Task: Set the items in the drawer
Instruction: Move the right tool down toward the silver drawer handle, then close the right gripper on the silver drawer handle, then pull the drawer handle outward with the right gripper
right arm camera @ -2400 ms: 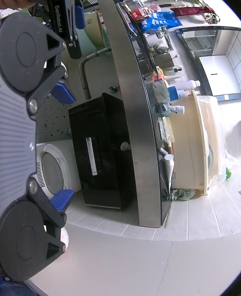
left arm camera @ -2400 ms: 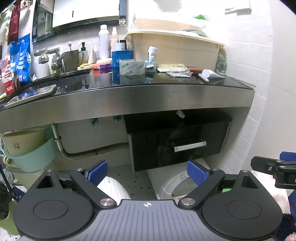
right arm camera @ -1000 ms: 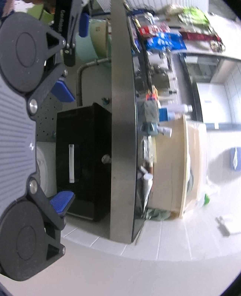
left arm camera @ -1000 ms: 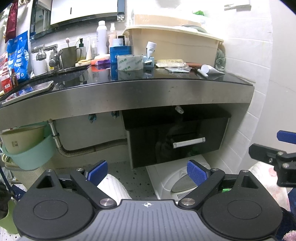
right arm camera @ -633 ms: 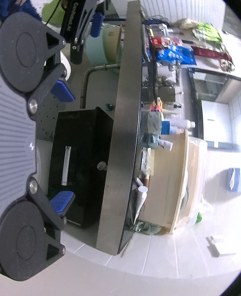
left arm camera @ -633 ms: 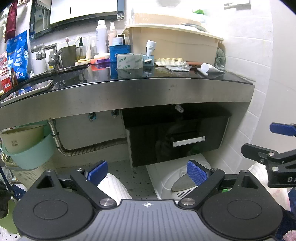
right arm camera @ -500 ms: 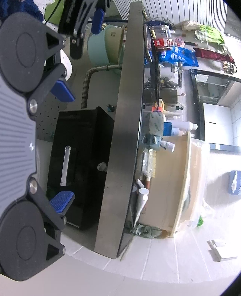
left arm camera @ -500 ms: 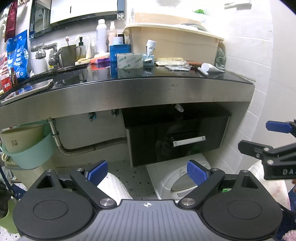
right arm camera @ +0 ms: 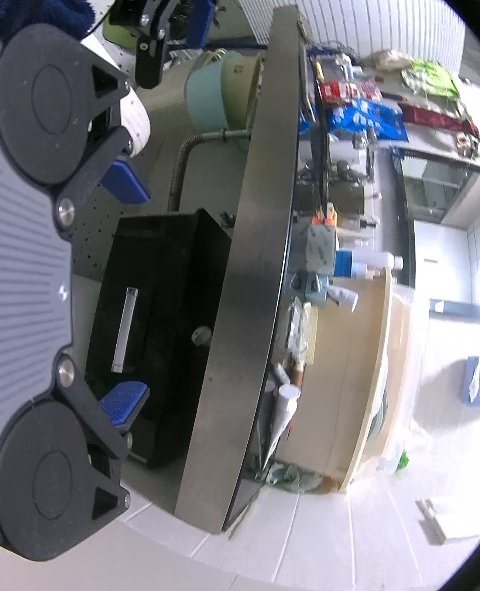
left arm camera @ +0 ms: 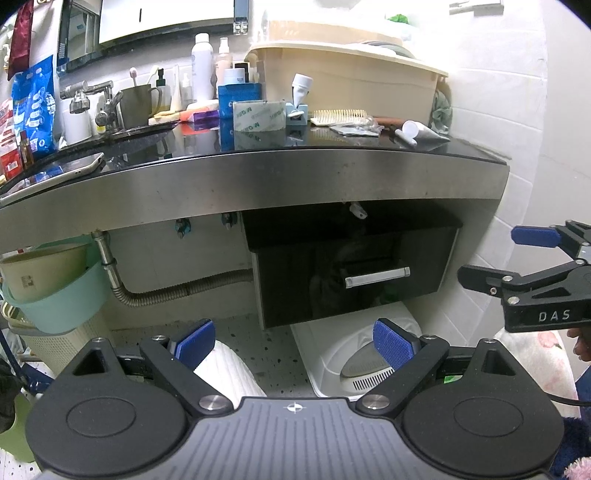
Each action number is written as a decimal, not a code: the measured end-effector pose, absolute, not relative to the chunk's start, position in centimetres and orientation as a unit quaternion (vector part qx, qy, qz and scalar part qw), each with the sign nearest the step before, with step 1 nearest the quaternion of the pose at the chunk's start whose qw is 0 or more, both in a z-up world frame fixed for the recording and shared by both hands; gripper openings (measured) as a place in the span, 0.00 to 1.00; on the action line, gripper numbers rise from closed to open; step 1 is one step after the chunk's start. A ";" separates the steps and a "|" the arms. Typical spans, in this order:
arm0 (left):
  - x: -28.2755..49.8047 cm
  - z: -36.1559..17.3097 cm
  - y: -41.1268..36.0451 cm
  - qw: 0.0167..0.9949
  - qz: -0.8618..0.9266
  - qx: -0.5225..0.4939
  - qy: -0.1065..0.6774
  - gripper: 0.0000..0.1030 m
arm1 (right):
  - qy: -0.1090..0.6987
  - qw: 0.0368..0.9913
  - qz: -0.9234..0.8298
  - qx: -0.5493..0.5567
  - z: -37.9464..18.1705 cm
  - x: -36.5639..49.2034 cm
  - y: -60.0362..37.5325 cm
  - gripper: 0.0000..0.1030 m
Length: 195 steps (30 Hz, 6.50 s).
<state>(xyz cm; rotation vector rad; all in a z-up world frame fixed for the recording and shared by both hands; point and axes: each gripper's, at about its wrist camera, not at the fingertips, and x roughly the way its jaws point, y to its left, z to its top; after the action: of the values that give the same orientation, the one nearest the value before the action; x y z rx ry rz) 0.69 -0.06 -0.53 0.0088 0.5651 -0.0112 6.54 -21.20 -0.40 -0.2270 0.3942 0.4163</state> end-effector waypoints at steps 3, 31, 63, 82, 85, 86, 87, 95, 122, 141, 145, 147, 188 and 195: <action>0.8 -0.5 0.0 0.960 -0.005 0.004 0.280 0.91 | 0.194 0.949 0.209 -0.133 -0.6 6.9 -20.5 0.99; 1.4 -1.3 0.2 0.955 -0.001 0.002 0.298 0.91 | 0.228 0.873 0.265 -0.341 -6.0 13.9 -16.5 1.00; 2.8 -3.1 -0.1 0.939 -0.003 0.014 0.343 0.91 | 0.288 0.776 0.274 -0.490 -14.7 24.9 -14.3 1.00; 4.6 -4.5 -0.1 0.924 0.007 0.013 0.382 0.90 | 0.305 0.742 0.293 -0.520 -17.5 29.7 -12.4 1.00; 4.8 -4.6 -0.4 0.923 0.005 0.020 0.383 0.90 | 0.309 0.742 0.297 -0.516 -17.5 30.2 -12.3 1.00; 4.8 -4.6 -0.5 0.923 0.005 0.021 0.384 0.90 | 0.311 0.741 0.299 -0.515 -17.5 30.3 -12.3 1.00; 4.8 -4.6 -0.5 0.922 0.006 0.023 0.385 0.90 | 0.313 0.740 0.300 -0.514 -17.7 30.5 -12.3 1.00; 5.0 -4.8 -0.3 0.921 0.009 0.020 0.389 0.90 | 0.329 0.732 0.307 -0.512 -18.3 31.6 -12.1 1.00; 5.2 -5.5 -0.3 0.917 0.004 0.016 0.398 0.90 | 0.362 0.745 0.310 -0.466 -19.2 33.1 -11.7 1.00; 4.7 -5.6 -0.2 0.918 0.005 0.017 0.395 0.90 | 0.384 0.730 0.316 -0.468 -19.0 33.6 -11.4 1.00; 4.7 -5.6 -0.1 0.919 0.006 0.015 0.395 0.90 | 0.397 0.723 0.328 -0.460 -18.5 33.6 -11.7 1.00; 4.8 -5.6 -0.1 0.919 0.005 0.015 0.395 0.90 | 0.400 0.718 0.335 -0.461 -18.4 33.5 -11.8 1.00; 4.9 -4.8 0.9 0.928 -0.005 -0.008 0.372 0.90 | 0.416 0.719 0.348 -0.434 -18.2 28.9 -12.7 1.00; 4.7 -4.7 0.5 0.930 -0.009 0.000 0.367 0.90 | 0.413 0.728 0.351 -0.420 -17.8 27.5 -13.2 1.00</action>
<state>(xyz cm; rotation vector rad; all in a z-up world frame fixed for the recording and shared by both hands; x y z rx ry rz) 4.73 0.51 -4.67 0.0001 0.7521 -0.0185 27.53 -13.17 -17.79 -0.9249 0.9096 0.7724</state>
